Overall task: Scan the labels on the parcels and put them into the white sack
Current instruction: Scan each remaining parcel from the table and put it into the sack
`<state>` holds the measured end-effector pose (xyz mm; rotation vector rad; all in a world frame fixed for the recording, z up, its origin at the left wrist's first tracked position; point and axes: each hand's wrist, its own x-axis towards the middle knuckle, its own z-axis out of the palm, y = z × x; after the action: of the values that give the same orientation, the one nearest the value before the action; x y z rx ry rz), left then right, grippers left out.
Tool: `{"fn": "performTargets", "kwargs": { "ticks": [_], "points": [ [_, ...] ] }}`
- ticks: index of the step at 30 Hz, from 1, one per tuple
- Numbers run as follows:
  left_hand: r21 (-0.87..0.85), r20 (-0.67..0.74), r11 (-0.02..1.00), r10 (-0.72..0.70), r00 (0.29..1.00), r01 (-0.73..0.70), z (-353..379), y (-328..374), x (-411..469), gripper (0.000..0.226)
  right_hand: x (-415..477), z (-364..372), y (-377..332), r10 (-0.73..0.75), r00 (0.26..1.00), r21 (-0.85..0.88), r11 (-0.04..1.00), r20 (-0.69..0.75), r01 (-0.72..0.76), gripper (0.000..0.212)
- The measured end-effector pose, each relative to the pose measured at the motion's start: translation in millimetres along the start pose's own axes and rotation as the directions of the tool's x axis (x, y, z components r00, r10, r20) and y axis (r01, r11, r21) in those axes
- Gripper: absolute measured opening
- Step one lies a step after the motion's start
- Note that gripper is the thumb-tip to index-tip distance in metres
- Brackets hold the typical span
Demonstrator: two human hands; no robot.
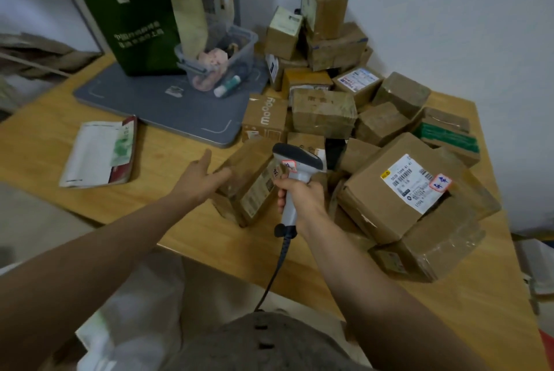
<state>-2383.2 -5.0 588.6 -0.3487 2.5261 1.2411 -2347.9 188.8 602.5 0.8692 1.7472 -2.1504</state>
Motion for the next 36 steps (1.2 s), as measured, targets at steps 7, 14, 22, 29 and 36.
{"fn": "performTargets", "kwargs": {
  "ticks": [7,14,22,29,36],
  "points": [
    [0.652,0.055,0.756,-0.108,0.993,0.046,21,27,8,0.136,2,-7,1,0.013,1.0,-0.009,1.0,-0.009,-0.013,0.008],
    [0.766,0.05,0.64,0.041,0.998,-0.065,46,42,0,0.109,1,-1,1,0.014,1.0,0.029,0.999,-0.015,-0.013,0.014],
    [-0.122,0.097,0.969,-0.203,0.974,0.214,-32,2,5,0.042,-5,13,-3,-0.003,0.994,-0.038,0.999,0.109,0.007,0.01],
    [-0.431,0.012,0.871,-0.255,0.967,0.236,-66,-38,-5,0.038,-17,54,-6,-0.057,0.96,-0.208,0.971,0.274,0.117,0.014],
    [-0.533,-0.101,0.821,-0.301,0.948,0.204,-89,-64,-16,0.053,-25,69,6,-0.003,0.923,-0.341,0.929,0.384,0.145,0.012]
  ]
}}
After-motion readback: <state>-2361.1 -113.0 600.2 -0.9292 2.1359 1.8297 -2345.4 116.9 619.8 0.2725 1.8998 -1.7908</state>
